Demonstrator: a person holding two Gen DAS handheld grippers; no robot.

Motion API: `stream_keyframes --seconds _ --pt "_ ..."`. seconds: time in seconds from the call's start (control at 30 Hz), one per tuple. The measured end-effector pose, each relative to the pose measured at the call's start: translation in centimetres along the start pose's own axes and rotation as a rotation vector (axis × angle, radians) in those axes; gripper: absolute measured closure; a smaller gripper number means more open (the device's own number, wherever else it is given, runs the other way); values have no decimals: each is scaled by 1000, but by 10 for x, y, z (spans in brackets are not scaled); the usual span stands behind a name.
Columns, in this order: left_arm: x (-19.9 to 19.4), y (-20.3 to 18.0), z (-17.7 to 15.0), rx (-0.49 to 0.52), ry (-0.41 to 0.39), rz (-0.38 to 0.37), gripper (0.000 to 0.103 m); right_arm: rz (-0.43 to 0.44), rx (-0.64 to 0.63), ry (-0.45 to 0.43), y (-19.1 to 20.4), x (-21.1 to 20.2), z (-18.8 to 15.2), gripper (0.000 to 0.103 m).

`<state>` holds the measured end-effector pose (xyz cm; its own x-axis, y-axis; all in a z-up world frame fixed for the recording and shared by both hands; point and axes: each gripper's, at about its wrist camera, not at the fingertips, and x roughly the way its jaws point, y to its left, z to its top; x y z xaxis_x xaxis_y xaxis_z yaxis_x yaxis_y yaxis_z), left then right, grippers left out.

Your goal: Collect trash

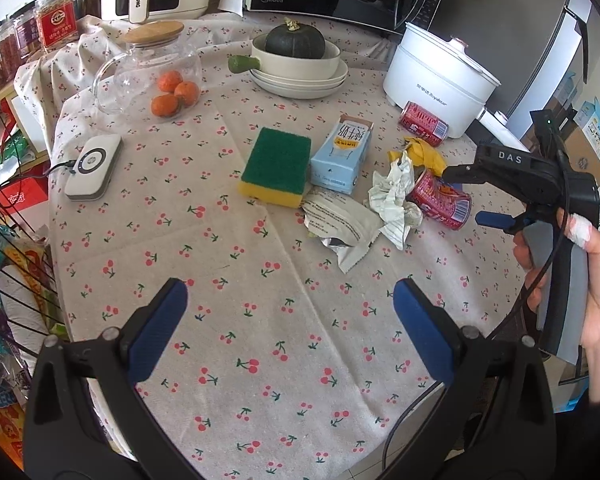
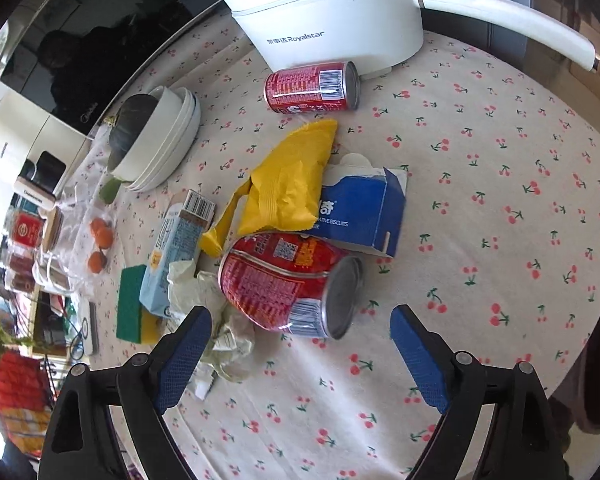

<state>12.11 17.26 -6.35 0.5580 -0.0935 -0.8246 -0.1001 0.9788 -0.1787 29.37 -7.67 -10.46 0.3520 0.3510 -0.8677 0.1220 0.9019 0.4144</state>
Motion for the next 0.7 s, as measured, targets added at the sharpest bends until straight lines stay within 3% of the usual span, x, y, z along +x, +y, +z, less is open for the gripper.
stream_keyframes --seconds 0.37,0.7 --pt "4 7 2 -9 7 6 1 -133 34 -12 22 37 12 10" --pt "8 -3 3 3 18 -10 1 -97 -68 -4 -2 19 -2 14"
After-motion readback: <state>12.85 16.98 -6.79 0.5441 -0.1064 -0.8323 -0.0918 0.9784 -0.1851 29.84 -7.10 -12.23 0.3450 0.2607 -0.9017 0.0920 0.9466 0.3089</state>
